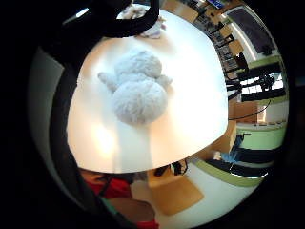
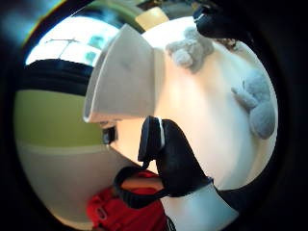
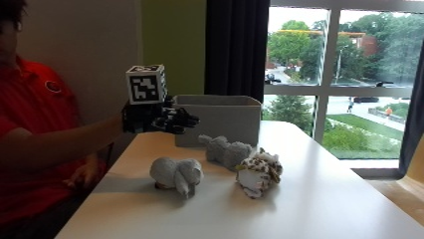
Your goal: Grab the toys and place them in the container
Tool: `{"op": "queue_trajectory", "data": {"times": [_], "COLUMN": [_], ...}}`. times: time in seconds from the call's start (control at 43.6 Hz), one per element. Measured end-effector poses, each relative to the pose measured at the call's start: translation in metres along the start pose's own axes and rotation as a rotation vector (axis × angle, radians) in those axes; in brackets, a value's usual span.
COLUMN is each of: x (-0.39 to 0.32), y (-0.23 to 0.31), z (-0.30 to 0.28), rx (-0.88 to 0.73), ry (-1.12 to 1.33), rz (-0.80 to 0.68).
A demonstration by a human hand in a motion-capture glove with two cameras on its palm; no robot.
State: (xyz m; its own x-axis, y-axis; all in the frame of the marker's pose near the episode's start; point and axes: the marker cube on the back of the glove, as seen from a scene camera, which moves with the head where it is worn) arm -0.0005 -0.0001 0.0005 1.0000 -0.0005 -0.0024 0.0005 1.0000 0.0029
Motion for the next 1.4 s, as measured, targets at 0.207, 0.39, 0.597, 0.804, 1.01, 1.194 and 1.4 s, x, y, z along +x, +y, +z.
{"op": "queue_trajectory", "data": {"times": [0.207,0.39,0.597,0.804,1.01,1.194,1.4], "x": [0.001,0.004,0.011,0.035,0.07,0.087,0.111], "y": [0.0,-0.002,-0.009,-0.028,-0.041,-0.039,-0.033], "z": [0.003,0.008,0.02,0.022,0.042,0.055,0.066], "rx": [-0.011,-0.013,-0.035,0.061,0.052,0.02,-0.145], "ry": [-0.016,-0.023,0.041,0.055,0.032,0.055,0.137], "rz": [-0.011,-0.014,-0.021,0.001,0.088,0.126,0.212]}}
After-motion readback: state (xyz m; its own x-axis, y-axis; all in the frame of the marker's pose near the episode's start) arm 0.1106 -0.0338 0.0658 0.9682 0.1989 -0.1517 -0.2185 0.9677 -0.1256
